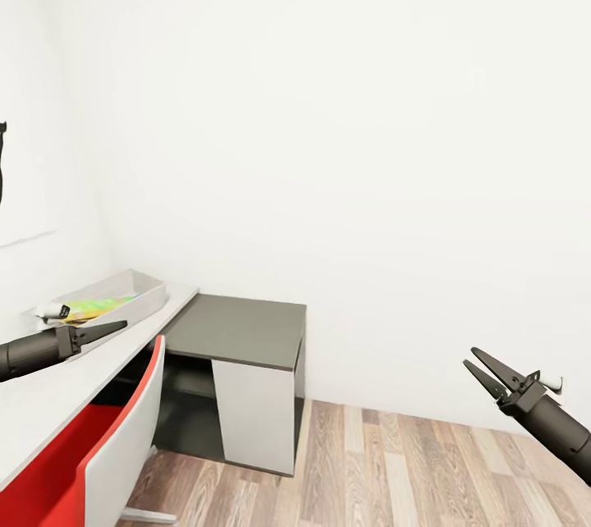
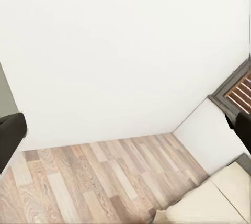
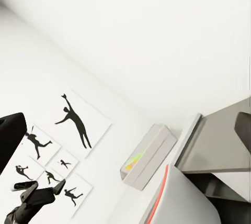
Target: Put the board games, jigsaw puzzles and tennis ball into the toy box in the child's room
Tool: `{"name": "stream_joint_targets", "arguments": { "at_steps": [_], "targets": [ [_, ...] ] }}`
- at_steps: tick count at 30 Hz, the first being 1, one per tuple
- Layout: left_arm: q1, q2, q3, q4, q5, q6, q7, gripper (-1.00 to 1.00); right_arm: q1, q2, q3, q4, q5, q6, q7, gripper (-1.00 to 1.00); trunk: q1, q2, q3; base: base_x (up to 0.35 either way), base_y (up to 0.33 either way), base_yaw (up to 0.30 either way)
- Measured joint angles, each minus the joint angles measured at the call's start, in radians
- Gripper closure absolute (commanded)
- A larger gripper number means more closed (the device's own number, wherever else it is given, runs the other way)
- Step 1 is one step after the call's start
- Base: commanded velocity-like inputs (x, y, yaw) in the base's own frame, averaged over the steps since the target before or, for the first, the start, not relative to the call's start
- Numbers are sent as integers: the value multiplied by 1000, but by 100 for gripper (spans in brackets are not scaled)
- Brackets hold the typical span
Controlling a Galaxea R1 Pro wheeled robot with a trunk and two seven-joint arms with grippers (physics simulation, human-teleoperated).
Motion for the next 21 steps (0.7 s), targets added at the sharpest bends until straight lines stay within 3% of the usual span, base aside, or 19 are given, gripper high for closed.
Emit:
{"name": "stream_joint_targets", "arguments": {
  "at_steps": [15, 21],
  "targets": [
    [0, 0, 1, 0, 0, 0, 0, -100, 0, -1, 0, 2, -1, -1, -2, -100, 0, 0, 18, -92, 3, -204],
    [0, -1, 0, 0, 0, 0, 0, -100, -1, 2, 0, 0, 2, -4, -7, -100, 0, 0, 26, -111, 148, -196]
  ]
}}
